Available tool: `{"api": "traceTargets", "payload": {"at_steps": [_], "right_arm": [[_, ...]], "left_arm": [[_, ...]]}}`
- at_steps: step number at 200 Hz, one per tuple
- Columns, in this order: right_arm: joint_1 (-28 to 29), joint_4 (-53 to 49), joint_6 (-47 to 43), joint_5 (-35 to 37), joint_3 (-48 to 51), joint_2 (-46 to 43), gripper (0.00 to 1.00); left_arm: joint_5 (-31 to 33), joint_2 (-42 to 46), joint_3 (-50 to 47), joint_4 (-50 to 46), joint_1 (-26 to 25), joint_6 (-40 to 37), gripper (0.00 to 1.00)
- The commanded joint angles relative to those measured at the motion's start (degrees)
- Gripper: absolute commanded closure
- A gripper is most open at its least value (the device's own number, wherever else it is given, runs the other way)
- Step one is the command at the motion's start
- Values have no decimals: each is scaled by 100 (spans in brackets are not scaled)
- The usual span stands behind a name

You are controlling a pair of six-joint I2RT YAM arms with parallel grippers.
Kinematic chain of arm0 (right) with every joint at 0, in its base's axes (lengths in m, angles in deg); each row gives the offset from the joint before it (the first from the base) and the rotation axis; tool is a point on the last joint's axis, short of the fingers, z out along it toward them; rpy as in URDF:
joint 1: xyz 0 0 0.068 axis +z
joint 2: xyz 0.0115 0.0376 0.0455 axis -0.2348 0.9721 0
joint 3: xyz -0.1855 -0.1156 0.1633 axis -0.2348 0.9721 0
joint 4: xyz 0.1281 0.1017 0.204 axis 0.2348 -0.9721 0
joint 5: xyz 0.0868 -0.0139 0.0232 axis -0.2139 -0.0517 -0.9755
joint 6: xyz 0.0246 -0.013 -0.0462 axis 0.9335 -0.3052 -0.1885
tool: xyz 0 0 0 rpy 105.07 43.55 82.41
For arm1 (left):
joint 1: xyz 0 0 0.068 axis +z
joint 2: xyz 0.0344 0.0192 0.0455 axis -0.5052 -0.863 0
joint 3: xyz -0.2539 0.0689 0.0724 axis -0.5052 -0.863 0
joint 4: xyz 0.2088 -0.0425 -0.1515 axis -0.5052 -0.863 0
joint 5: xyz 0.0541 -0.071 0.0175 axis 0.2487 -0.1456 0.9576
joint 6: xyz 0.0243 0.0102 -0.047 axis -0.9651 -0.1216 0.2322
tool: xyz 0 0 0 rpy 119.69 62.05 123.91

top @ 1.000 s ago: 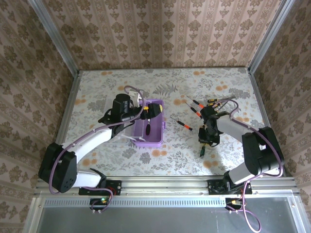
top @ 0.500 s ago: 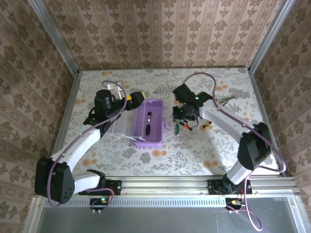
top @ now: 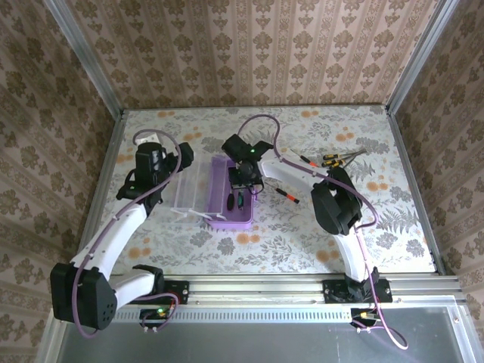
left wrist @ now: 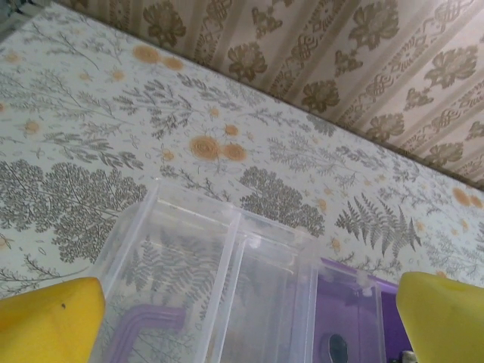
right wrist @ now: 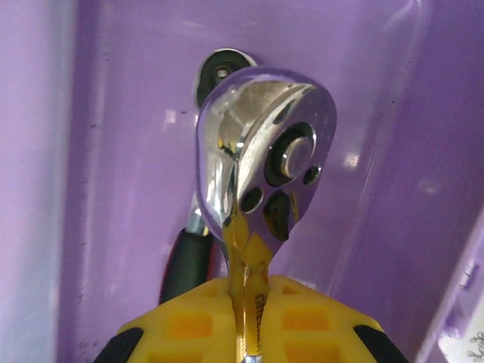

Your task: Pack the tool kit

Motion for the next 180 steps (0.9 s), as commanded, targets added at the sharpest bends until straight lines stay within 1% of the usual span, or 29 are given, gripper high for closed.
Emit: {"api": "traceTargets", "payload": {"at_steps": [1,30,71,134,180], "right_arm": [[-15,19,215,331,-458,212,93],[-10,-46,300,280,-565,467,93],[-34,31,433,319,-463,508,92],[-46,128,488,211,-317,347,83],[-71,82,488,123,-404,231,81]], "left_arm": [[57,109,15,22,6,-33,0],[-100,19,102,-71,14,8,0],[-190,78,19,65,15,10,0],[-370,49,44,92,13,-2,0],[-449,27,44,125,15,-26,0]]}}
